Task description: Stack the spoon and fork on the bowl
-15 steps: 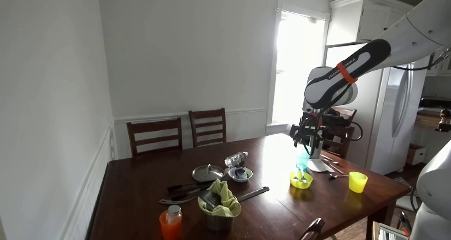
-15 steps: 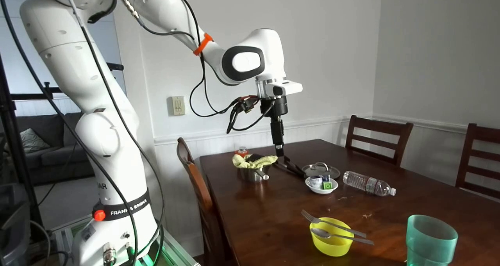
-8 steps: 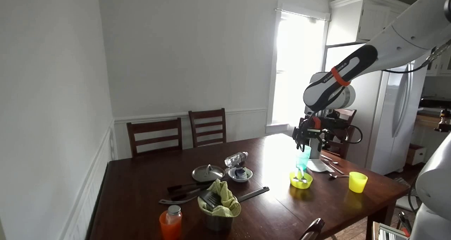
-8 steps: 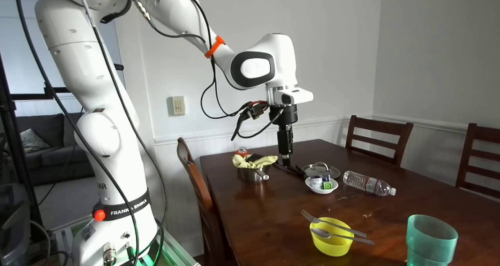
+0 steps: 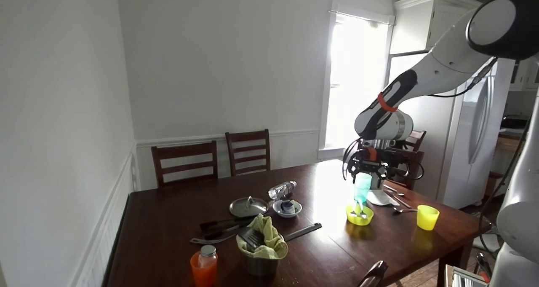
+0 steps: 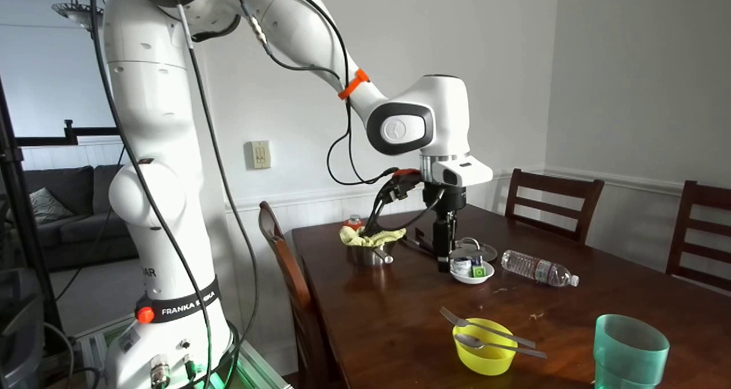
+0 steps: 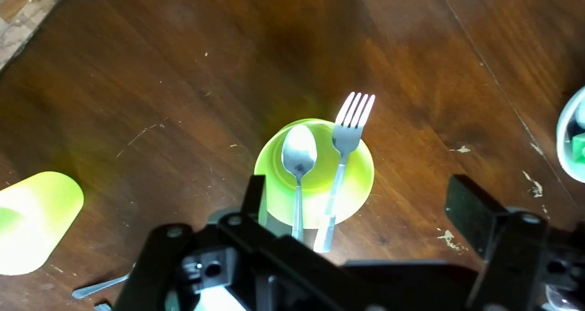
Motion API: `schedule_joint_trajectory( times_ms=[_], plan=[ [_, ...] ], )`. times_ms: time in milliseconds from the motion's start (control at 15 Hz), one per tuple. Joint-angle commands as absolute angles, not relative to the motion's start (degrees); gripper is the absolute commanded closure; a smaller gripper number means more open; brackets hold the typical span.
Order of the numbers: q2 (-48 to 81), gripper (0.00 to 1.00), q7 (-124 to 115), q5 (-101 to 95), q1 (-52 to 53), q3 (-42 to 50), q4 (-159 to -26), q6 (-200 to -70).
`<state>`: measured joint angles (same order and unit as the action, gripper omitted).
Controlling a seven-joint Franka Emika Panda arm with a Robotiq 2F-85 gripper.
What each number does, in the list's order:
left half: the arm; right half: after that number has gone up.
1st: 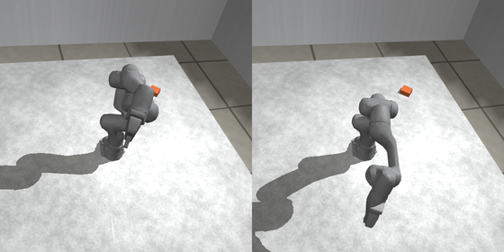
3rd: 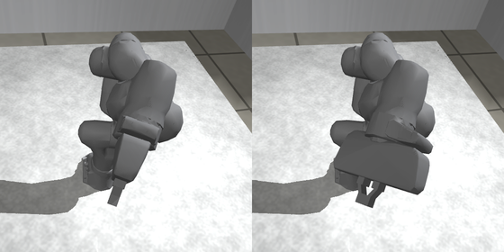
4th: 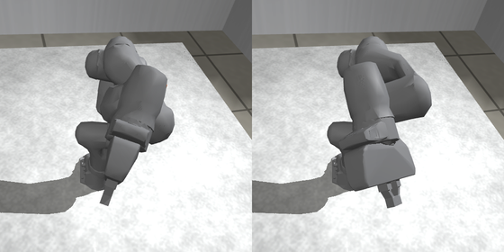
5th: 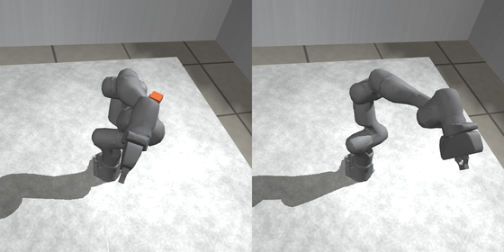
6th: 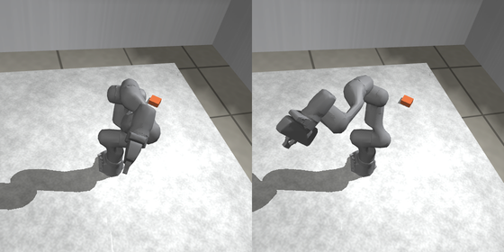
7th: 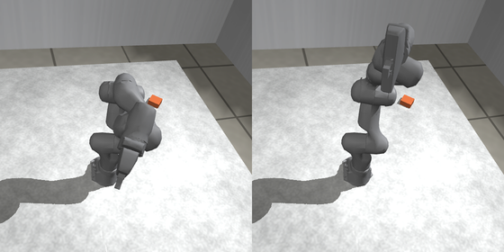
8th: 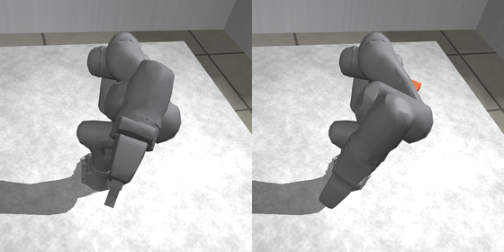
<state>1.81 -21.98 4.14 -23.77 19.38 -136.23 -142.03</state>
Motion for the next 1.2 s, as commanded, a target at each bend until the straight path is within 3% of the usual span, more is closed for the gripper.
schedule_joint_trajectory(
  times_ms=[0,1133],
  plan=[
    [8.55,0.0,-20.19,7.8,-23.13,20.38,-131.69,-144.02],
    [24.33,0.0,-3.76,22.2,-28.73,17.67,-121.09,-143.05]
  ],
)
